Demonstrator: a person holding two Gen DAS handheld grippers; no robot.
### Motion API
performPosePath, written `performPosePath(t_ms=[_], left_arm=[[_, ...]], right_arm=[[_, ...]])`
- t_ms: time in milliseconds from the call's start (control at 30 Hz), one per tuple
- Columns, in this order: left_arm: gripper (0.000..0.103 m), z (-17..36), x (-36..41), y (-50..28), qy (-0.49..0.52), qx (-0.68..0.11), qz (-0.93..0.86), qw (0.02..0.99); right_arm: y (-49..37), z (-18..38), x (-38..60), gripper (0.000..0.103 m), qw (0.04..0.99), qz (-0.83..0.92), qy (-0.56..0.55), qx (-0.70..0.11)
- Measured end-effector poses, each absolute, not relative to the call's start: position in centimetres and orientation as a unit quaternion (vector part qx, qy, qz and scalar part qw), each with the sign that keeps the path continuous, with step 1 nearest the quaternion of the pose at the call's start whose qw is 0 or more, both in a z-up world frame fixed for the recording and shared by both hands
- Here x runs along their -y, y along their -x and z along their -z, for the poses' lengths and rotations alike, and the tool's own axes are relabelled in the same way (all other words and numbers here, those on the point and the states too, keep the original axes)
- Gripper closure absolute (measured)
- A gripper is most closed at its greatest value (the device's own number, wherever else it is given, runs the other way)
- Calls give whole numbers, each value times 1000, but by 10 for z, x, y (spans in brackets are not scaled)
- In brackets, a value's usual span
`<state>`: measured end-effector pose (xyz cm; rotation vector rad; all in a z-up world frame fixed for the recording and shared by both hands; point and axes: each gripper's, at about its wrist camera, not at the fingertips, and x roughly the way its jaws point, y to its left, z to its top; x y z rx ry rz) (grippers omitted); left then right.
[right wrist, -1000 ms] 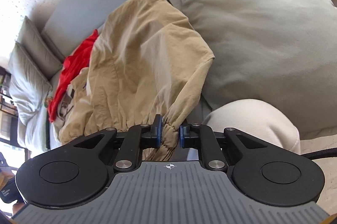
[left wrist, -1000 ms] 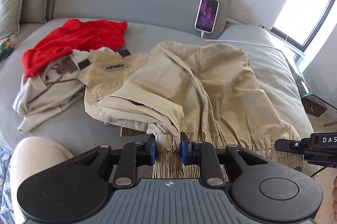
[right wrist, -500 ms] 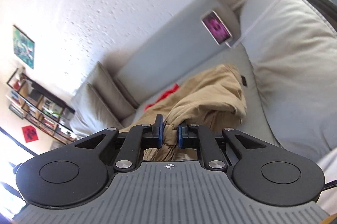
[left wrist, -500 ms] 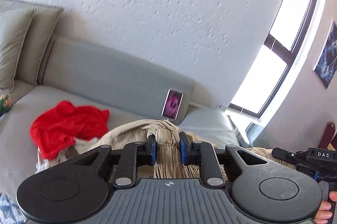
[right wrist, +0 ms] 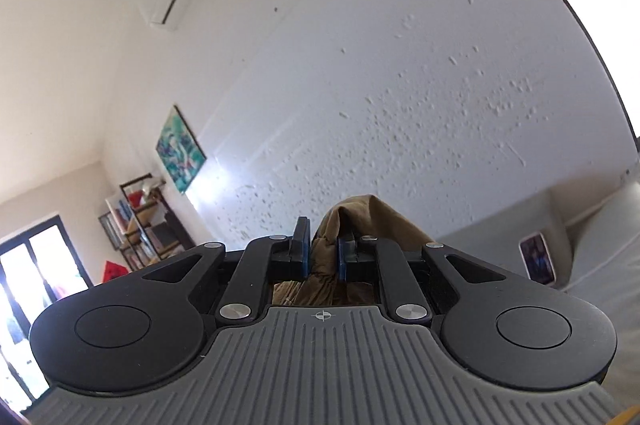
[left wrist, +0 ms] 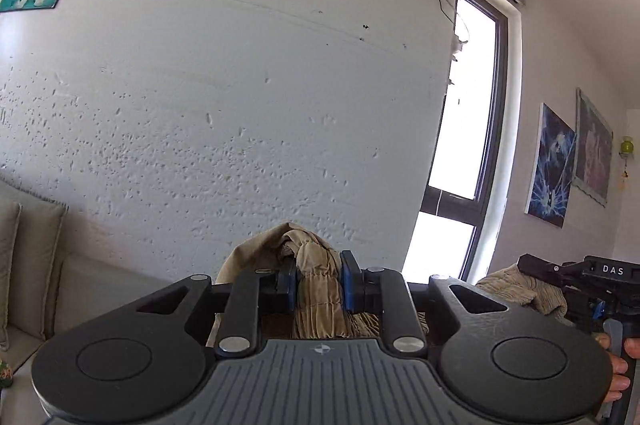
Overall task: Fold clothes
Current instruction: 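Lift the pants by both cuffs and lay them flat on the sofa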
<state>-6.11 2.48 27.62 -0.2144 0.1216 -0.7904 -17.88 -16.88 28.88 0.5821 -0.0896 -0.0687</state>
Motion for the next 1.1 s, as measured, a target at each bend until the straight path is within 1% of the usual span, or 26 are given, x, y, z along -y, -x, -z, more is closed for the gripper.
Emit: performPosePath(t_ms=[67, 133, 267, 333, 400, 467, 533, 600, 667, 700, 767, 867, 933, 1033, 1100], left_arm=[[83, -273, -15, 36, 104, -89, 385, 913], [82, -258, 3, -3, 97, -134, 377, 912], [84, -210, 56, -101, 60, -227, 352, 906], [84, -206, 79, -137, 56, -244, 339, 907], [84, -230, 86, -148, 57, -214, 341, 913], [84, -267, 84, -141, 66, -160, 351, 920], [84, -297, 75, -118, 67, -110, 367, 921], [83, -306, 66, -95, 62, -94, 375, 920], [83, -293, 60, -69, 49, -101, 381, 918], [83, -276, 59, -57, 36, -107, 376, 920], [83, -231, 58, -36, 9, -129, 364, 922], [83, -128, 58, -24, -5, -220, 346, 912], [83, -46, 57, -26, -3, -304, 330, 894], [83, 83, 54, -37, 34, -443, 296, 846], [83, 146, 49, -37, 49, -505, 264, 820]], right_arm=[[170, -294, 178, 90, 955, 36, -289, 46], [148, -289, 195, 90, 952, 48, -301, 31], [75, -254, 238, 90, 939, 97, -328, -31], [30, -230, 262, 91, 931, 132, -334, -64], [-1, -221, 282, 92, 925, 156, -338, -74], [-14, -244, 288, 92, 932, 165, -319, -51], [-7, -280, 285, 92, 947, 164, -275, -8], [14, -309, 272, 92, 959, 167, -228, 23], [33, -321, 259, 92, 965, 174, -194, 28], [44, -317, 253, 92, 966, 174, -190, 20], [59, -291, 244, 92, 966, 173, -191, -7], [69, -220, 233, 92, 961, 178, -201, -74], [70, -152, 231, 92, 946, 178, -237, -130], [66, -30, 236, 92, 902, 188, -319, -221], [67, 51, 239, 92, 865, 209, -363, -277]])
